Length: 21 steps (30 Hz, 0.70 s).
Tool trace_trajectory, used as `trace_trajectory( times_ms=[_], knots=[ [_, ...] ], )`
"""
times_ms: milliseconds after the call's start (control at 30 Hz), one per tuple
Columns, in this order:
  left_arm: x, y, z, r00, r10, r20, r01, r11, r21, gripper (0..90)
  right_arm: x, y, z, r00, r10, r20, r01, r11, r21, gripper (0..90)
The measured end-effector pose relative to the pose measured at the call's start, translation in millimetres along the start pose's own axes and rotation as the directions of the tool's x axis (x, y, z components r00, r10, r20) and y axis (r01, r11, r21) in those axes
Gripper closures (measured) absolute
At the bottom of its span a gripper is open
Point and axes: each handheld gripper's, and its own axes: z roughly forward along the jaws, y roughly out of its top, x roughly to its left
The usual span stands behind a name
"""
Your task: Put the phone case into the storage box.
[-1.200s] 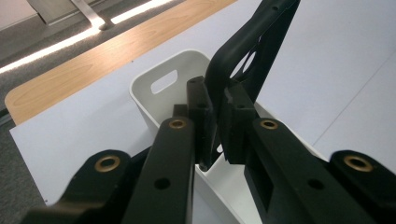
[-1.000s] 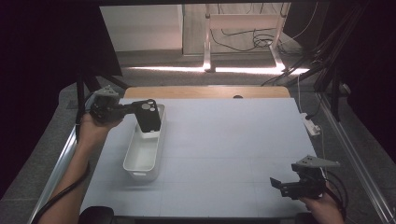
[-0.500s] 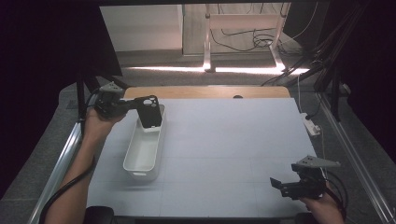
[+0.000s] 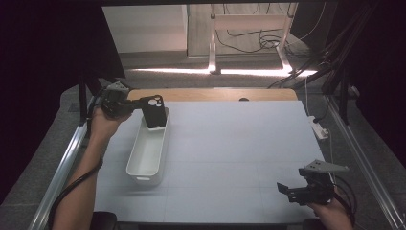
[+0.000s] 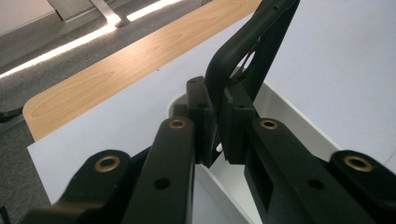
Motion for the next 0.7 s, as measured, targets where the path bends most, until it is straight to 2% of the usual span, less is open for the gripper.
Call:
trace_trajectory(
  times_ms=[400,700],
  knots=[
    [6.5,-1.7,13.0,0.9999,-0.011,0.004,0.011,0.9999,-0.001,83.1,-0.4,-0.2,0.0,1.0000,0.001,-0.002,-0.001,1.000,0.001,0.0],
    [9.8,-3.7,24.0,0.9998,0.019,-0.007,-0.020,0.9997,-0.017,83.1,-0.6,-0.2,-0.2,1.0000,0.005,-0.003,-0.005,1.000,0.004,0.1]
  ],
)
